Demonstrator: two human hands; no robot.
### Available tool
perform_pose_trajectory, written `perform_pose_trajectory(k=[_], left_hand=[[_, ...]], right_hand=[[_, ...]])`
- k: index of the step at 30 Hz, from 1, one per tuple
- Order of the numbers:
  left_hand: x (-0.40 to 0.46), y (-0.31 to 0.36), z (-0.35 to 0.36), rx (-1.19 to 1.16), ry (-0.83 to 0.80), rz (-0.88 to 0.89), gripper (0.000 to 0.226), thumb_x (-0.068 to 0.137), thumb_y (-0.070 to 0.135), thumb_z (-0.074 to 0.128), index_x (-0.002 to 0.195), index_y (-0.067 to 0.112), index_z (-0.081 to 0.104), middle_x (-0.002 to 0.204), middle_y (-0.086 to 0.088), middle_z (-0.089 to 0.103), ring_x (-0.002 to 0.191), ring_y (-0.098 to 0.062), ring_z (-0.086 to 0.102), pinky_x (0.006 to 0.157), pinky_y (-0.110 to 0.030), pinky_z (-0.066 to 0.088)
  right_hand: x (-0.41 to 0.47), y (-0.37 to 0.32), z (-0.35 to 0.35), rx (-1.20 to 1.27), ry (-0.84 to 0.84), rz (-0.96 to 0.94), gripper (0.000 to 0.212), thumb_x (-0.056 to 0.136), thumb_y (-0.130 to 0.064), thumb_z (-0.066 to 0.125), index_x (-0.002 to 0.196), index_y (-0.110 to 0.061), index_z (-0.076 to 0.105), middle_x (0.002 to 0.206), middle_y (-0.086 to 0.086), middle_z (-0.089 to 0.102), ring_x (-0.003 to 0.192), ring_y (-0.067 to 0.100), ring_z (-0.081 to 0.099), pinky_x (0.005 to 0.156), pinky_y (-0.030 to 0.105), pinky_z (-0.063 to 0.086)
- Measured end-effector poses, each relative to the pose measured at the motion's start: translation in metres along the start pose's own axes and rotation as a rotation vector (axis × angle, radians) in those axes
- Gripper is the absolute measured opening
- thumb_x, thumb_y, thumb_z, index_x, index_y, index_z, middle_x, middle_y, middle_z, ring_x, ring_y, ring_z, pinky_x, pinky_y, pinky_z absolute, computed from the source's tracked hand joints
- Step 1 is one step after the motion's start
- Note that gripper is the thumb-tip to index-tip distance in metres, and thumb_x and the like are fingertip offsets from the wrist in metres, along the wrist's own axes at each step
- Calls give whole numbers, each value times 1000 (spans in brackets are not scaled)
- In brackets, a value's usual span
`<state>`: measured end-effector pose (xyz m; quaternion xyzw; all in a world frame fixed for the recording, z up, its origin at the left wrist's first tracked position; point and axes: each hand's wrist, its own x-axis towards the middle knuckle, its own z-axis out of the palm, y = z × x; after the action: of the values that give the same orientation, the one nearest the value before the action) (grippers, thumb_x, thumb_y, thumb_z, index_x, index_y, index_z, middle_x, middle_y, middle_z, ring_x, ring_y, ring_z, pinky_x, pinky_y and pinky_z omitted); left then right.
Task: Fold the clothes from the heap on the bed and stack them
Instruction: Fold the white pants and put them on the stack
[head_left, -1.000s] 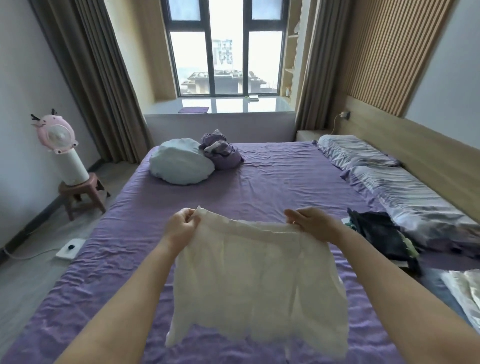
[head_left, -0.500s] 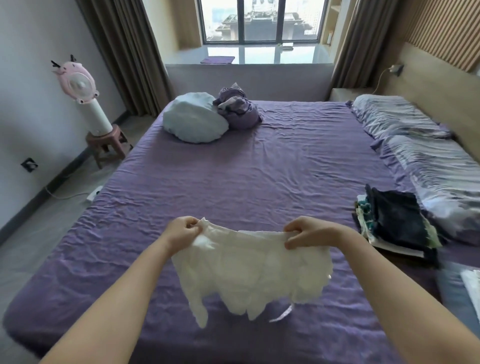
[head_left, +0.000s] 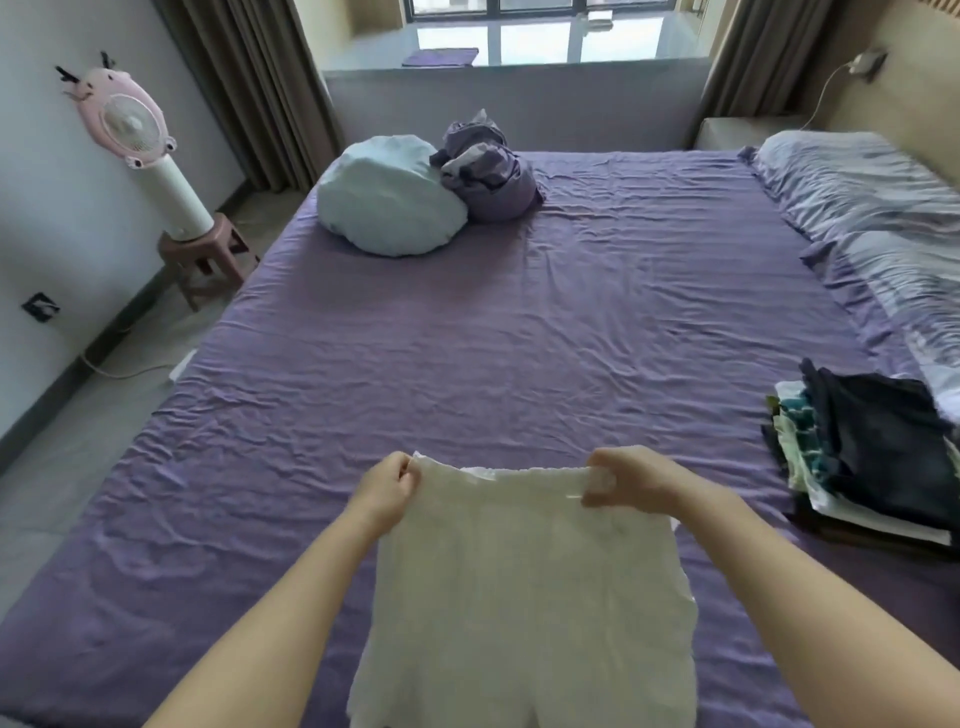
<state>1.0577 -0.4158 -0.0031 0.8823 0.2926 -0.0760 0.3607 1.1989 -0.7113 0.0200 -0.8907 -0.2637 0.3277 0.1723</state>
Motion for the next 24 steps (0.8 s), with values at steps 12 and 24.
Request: perform_pose_trajectory(k=[12,24], left_hand=[[156,-60,100,-169,58,-165,23,98,15,42,111,10,61,115,-8,65,105,-27,57,80,-32,40],[187,-92,152,-50,-71,-196,85,80,30,74,149,15,25,136,-16,43,129,-33,38,104,-42,35]], right_hand=[[121,87,101,450,120,304,53,86,-26,68,134,-17,47,120,-8,56,116,14,54,92,22,39],[178,100,150,427,215,577,68,90,-28,60,147,-16,25,144,-1,38,135,18,35,108,42,28]])
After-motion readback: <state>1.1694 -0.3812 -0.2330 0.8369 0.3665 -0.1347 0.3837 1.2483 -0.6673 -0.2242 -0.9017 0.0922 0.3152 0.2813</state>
